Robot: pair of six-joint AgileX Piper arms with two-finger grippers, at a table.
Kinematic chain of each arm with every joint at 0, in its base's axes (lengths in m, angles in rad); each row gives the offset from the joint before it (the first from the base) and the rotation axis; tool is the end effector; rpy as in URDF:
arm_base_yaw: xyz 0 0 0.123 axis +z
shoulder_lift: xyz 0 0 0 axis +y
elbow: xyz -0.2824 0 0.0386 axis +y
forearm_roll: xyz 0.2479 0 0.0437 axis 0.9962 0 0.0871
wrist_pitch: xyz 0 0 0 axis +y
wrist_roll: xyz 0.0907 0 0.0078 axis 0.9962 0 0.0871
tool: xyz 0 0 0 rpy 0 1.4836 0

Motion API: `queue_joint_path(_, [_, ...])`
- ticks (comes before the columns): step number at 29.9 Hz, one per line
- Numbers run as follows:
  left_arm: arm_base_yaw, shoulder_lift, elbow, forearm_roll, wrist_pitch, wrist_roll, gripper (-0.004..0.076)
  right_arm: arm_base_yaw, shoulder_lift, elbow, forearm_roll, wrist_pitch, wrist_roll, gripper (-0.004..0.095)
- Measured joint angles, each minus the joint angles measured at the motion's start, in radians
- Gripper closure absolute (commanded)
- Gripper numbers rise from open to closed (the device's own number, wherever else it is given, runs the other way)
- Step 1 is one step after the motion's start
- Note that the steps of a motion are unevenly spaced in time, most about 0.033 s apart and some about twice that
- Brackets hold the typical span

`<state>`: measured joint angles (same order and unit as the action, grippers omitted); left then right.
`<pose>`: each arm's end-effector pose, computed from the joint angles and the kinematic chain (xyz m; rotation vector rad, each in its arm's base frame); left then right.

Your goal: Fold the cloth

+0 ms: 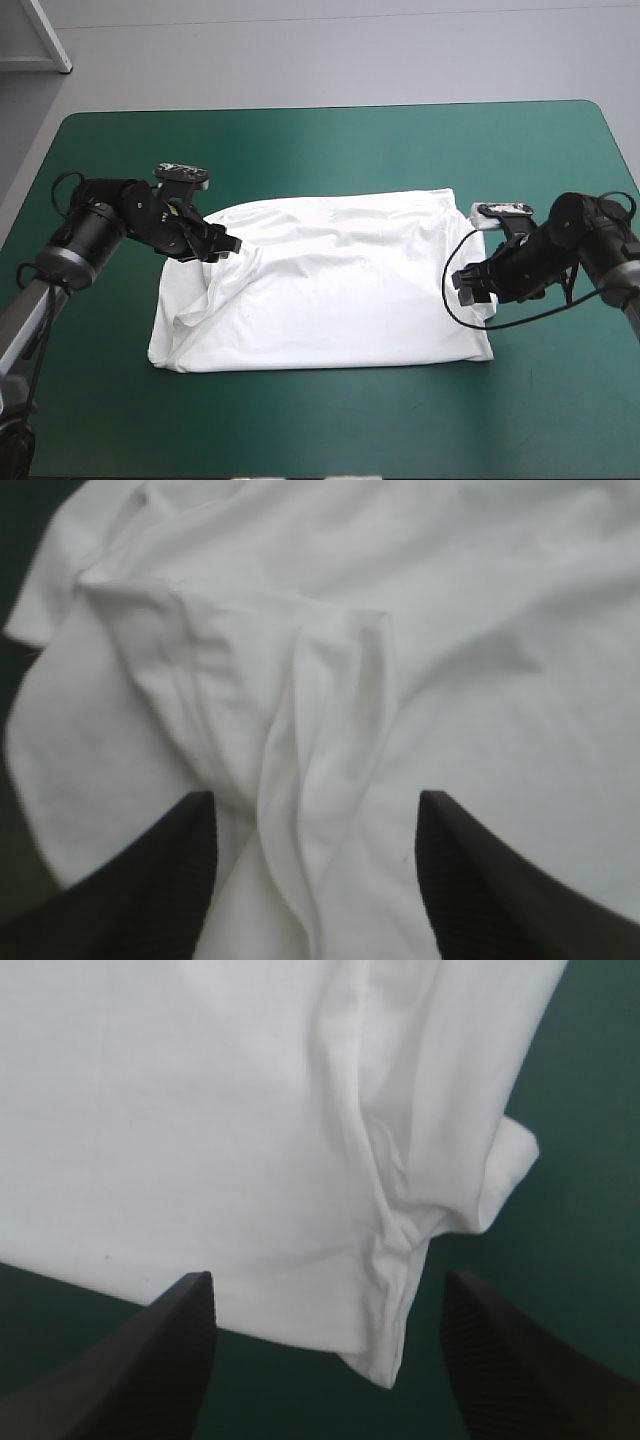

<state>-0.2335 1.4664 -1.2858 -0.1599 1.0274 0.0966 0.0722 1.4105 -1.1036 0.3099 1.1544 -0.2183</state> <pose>0.2892 -0.0816 0.3253 0.3740 2.6669 -0.2518 0.2586 0.0442 0.2893 -0.2783 2.8841 0.4095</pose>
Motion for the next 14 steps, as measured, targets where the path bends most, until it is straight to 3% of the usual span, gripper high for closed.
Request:
queue_joint_path(5, [-0.001,-0.072,-0.021,0.136,0.179,-0.085,0.0300,0.000,-0.081,0.102,-0.001,-0.028,0.002,0.0302])
queue_joint_path(14, [-0.002,-0.282,0.163,0.177,0.204,-0.170,0.0300,0.000,-0.219,0.181,-0.036,-0.030,0.042,0.0302])
